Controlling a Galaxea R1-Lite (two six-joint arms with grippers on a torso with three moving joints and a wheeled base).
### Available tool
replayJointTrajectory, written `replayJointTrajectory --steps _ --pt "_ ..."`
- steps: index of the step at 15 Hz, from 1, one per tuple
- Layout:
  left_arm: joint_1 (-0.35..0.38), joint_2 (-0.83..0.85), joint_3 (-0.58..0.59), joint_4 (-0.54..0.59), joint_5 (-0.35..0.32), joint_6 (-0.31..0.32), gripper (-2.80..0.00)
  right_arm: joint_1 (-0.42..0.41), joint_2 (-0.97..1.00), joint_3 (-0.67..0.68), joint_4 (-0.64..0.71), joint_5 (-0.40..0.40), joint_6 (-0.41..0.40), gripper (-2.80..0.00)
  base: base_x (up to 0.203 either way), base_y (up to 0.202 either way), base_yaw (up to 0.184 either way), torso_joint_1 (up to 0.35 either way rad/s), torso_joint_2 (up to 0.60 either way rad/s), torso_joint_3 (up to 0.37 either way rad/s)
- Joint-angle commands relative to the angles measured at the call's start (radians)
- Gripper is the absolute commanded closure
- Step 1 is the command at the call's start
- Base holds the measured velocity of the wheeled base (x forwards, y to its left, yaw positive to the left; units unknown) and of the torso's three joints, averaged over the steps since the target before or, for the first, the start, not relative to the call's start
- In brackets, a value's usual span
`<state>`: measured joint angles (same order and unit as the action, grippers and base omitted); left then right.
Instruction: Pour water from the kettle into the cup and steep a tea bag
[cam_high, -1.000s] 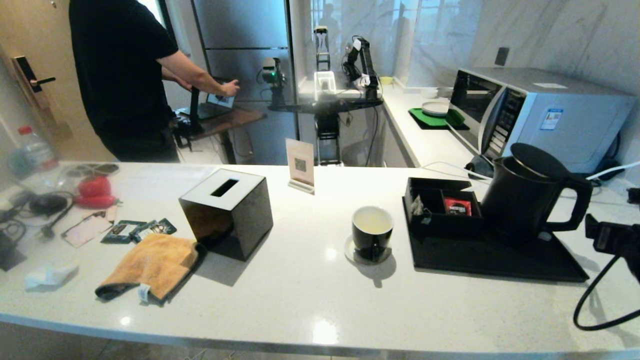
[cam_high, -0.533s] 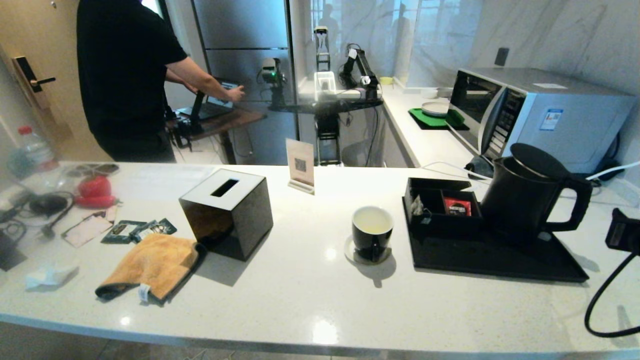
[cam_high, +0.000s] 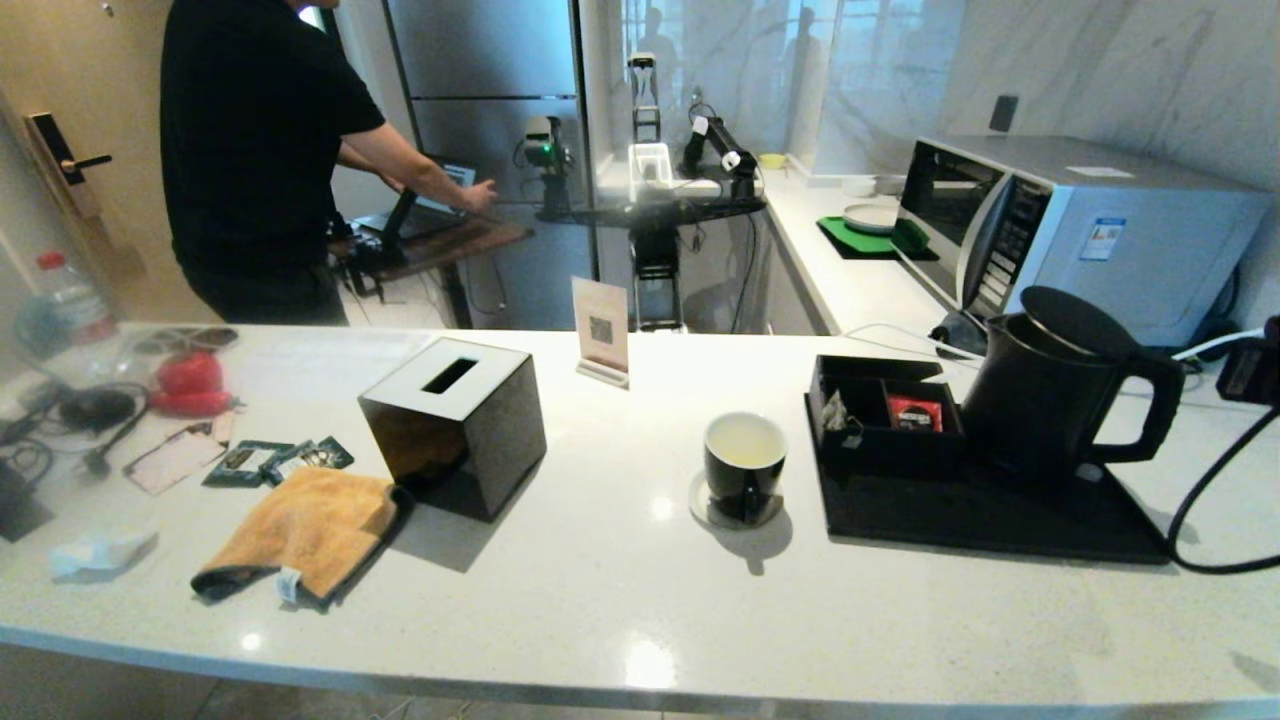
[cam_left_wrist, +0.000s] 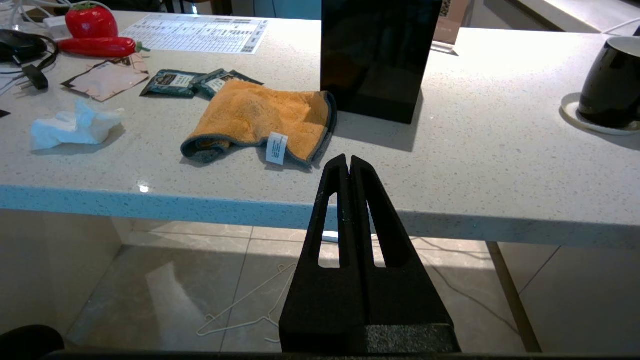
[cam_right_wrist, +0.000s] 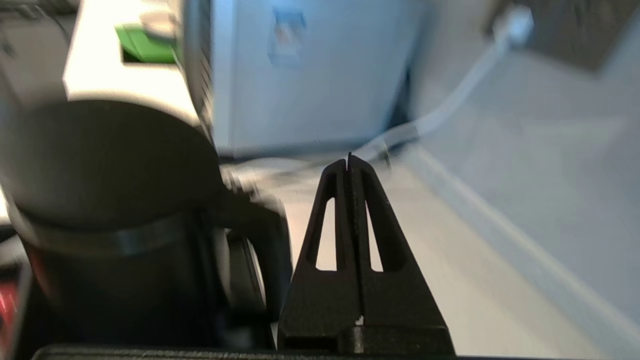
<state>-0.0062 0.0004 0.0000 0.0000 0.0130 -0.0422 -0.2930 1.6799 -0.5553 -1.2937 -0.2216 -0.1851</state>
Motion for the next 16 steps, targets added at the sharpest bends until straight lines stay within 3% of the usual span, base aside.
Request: replayJointTrajectory --steps 1,9,16 --pt "0.0 0.001 0.0 0.0 0.001 -0.001 0.0 0.0 0.028 -0.12 0.038 0.026 -0.002 0.0 0.0 0.0 0.0 0.0 0.0 0.0" --pt "0.0 0.001 0.0 0.0 0.001 -0.001 0.0 0.0 0.161 -0.549 0.322 0.082 -0.025 0.0 0.0 0.0 0.0 0.0 0.0 0.0" --pt "0.0 0.001 0.0 0.0 0.001 -0.001 0.0 0.025 0.22 -0.754 0.609 0.185 -0.019 0.0 0.0 0.0 0.0 0.0 0.0 0.0"
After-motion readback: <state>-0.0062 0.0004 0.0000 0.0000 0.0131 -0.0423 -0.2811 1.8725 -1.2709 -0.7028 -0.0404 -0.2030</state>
